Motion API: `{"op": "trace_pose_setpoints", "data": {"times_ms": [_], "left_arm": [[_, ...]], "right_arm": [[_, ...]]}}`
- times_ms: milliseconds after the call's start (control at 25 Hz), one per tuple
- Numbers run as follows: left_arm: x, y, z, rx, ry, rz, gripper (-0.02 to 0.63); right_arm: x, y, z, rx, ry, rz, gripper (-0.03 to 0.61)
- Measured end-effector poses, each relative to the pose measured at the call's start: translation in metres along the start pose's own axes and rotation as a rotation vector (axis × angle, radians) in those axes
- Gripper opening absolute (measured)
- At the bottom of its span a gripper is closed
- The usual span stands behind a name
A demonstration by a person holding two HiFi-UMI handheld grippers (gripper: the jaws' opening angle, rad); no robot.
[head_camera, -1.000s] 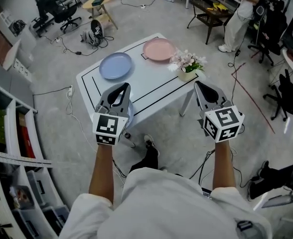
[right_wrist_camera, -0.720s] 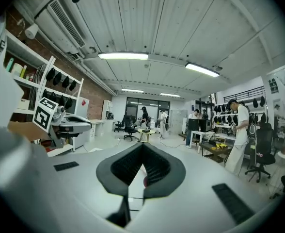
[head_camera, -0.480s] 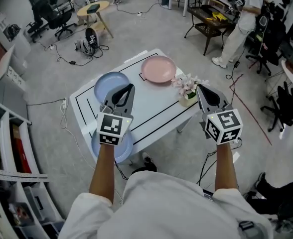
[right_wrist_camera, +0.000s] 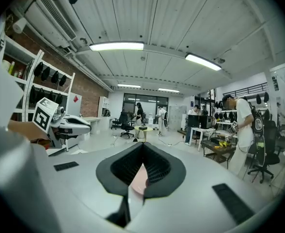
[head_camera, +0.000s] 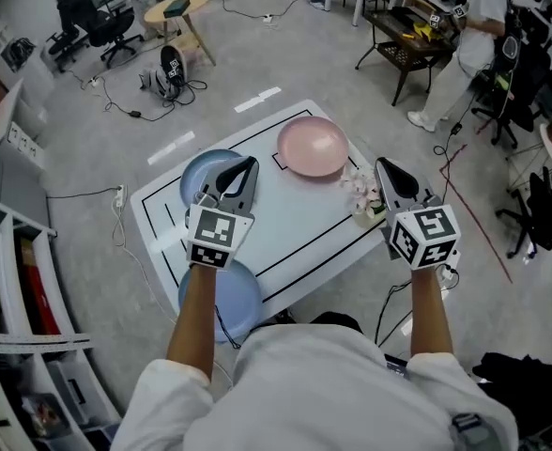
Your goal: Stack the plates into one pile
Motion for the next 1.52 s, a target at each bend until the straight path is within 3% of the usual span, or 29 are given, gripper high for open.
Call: {"op": "trace_pose_setpoints", "data": {"times_ms": [200, 480, 720, 760, 880, 1240, 1520], "left_arm": [[-0.013, -0.035, 0.025, -0.051, 0.080, -0.005, 0.018], [-0.009, -0.099, 0.060, -0.144, 0.171, 0.021, 0.020], [-0.011, -0.160, 0.090, -0.212, 0.311, -0.007, 0.021], [-0.012, -0.169, 0.098, -0.231, 0.344, -0.018, 0.025], [-0.008, -0.198, 0.128, -0.305, 0.429, -0.030, 0.128], [0.001, -0.265, 0.233, -0.539, 0.619, -0.128, 0.164], [0.008, -0.280, 0.280, -0.636, 0.751, -0.184, 0.163]], "right_arm": [[0.013, -0.031, 0.011, -0.101, -0.006, -0.046, 0.012], [0.058, -0.090, 0.026, -0.166, 0.006, -0.102, 0.014], [0.102, -0.149, 0.046, -0.225, -0.020, -0.170, 0.022], [0.108, -0.157, 0.049, -0.230, -0.027, -0.179, 0.025], [0.123, -0.175, 0.057, -0.248, -0.031, -0.202, 0.032], [0.162, -0.206, 0.082, -0.288, -0.030, -0.214, 0.037], [0.169, -0.210, 0.097, -0.311, -0.029, -0.233, 0.035]]}}
Point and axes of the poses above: the fingertips, and each gripper's own axes: y backward along the fingers, x to its right, z out of its underside, the point moved 3 cm from there along y, backward along the fingers
